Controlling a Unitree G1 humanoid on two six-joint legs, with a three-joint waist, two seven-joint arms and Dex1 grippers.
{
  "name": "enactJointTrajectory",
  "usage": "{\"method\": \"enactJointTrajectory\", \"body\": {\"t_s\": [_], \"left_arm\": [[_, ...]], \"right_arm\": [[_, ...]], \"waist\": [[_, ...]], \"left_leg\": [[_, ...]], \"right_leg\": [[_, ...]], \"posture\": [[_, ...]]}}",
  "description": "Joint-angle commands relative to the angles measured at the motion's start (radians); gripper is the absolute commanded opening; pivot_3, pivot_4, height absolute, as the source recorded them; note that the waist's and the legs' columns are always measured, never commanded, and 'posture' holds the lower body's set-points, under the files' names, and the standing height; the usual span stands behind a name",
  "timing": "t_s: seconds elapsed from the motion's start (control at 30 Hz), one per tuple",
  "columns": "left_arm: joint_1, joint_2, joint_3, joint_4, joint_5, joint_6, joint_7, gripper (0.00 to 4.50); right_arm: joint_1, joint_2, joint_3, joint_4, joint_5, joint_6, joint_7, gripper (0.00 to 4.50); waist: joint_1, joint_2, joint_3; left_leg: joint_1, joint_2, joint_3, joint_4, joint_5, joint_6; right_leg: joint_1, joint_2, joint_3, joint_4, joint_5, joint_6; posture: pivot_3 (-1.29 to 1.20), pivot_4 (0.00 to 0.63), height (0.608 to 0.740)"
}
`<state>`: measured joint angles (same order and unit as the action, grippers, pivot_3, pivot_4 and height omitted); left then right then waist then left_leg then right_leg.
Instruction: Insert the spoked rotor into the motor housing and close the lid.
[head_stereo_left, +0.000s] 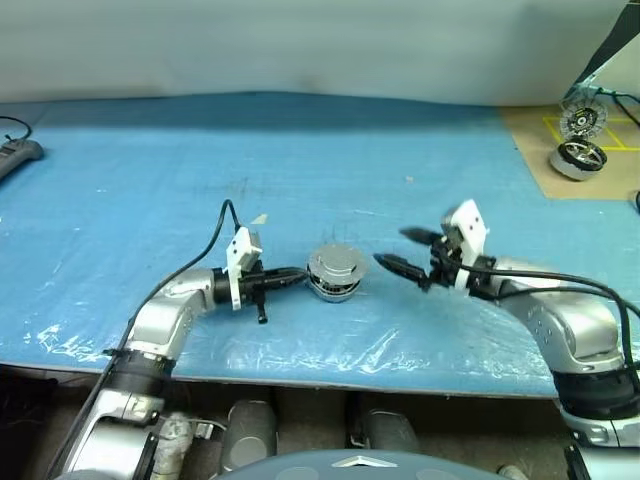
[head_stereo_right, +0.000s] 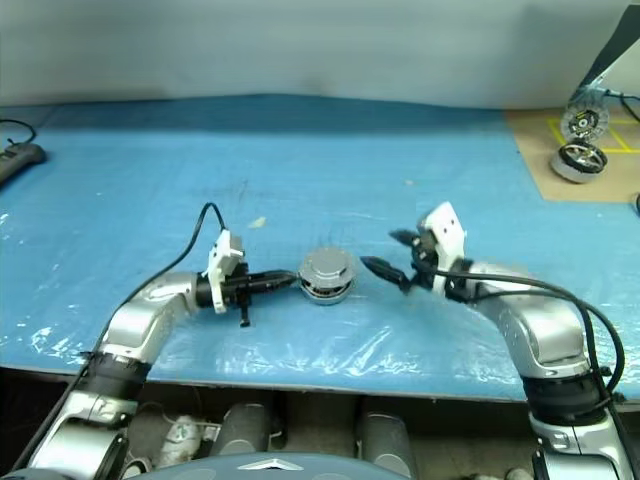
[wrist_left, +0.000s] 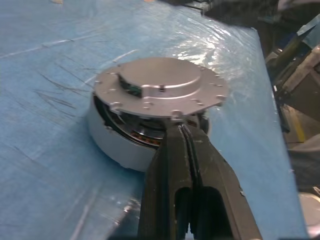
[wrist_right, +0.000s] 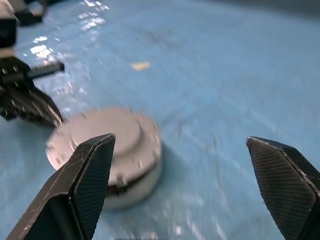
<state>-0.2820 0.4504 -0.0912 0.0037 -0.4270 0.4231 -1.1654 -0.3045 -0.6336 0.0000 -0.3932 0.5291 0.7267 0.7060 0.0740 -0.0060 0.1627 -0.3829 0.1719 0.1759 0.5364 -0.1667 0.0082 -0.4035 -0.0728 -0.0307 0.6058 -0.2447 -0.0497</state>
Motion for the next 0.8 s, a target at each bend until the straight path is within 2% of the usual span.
{"method": "enactJointTrajectory", "body": {"t_s": [0.03,0.2,0.33,0.53,0.63,0.73,0.8], "left_arm": [[-0.007,0.036,0.007,-0.043,-0.030,0.038,-0.012,0.00],[-0.038,0.074,0.013,0.012,-0.027,0.040,-0.040,0.00],[-0.052,0.089,0.011,0.030,-0.015,0.015,-0.048,0.00],[-0.073,0.061,0.008,0.068,0.028,-0.057,0.009,0.00],[-0.077,0.052,0.000,0.099,0.056,-0.100,0.018,0.00],[-0.086,0.042,-0.004,0.143,0.071,-0.118,0.023,0.00],[-0.096,0.038,-0.004,0.159,0.074,-0.124,0.021,0.00]], "right_arm": [[-0.055,0.023,0.083,-0.020,-0.022,-0.012,0.023,4.47],[-0.107,0.063,0.197,0.129,-0.109,-0.079,0.063,4.47],[-0.130,0.098,0.229,0.233,-0.145,-0.116,0.091,4.47],[-0.114,0.128,0.288,0.283,-0.207,-0.156,0.121,4.47],[-0.104,0.136,0.305,0.288,-0.232,-0.177,0.133,3.91],[-0.109,0.154,0.316,0.310,-0.260,-0.184,0.121,2.92],[-0.116,0.163,0.314,0.322,-0.274,-0.189,0.117,2.91]], "waist": [[0.001,0.002,0.001],[0.000,0.002,0.002],[-0.004,0.002,0.002],[-0.004,0.002,0.002],[-0.006,0.002,0.002],[-0.006,0.002,0.002],[-0.006,0.002,0.002]], "left_leg": [[0.001,0.000,0.000,0.000,0.000,-0.001],[-0.001,-0.001,0.000,0.005,-0.001,-0.003],[-0.001,-0.001,0.000,0.006,0.000,-0.004],[-0.001,-0.001,0.000,0.006,0.001,-0.006],[-0.001,-0.001,0.000,0.007,0.001,-0.006],[-0.001,0.000,0.000,0.008,0.001,-0.005],[0.000,0.000,0.000,0.008,0.001,-0.005]], "right_leg": [[0.000,0.000,0.000,0.000,0.000,0.000],[0.001,-0.001,0.001,0.000,0.001,0.001],[0.001,-0.001,0.002,0.002,0.001,0.001],[0.001,-0.001,0.002,0.002,0.001,0.001],[0.001,-0.001,0.002,0.003,0.001,0.001],[0.002,0.000,0.002,0.004,0.001,0.001],[0.002,0.000,0.002,0.005,0.001,0.001]], "posture": [[0.00,0.150,0.740],[0.00,0.150,0.740],[0.00,0.150,0.740],[0.00,0.150,0.740],[0.00,0.150,0.740],[0.00,0.150,0.740],[0.00,0.150,0.740]]}}
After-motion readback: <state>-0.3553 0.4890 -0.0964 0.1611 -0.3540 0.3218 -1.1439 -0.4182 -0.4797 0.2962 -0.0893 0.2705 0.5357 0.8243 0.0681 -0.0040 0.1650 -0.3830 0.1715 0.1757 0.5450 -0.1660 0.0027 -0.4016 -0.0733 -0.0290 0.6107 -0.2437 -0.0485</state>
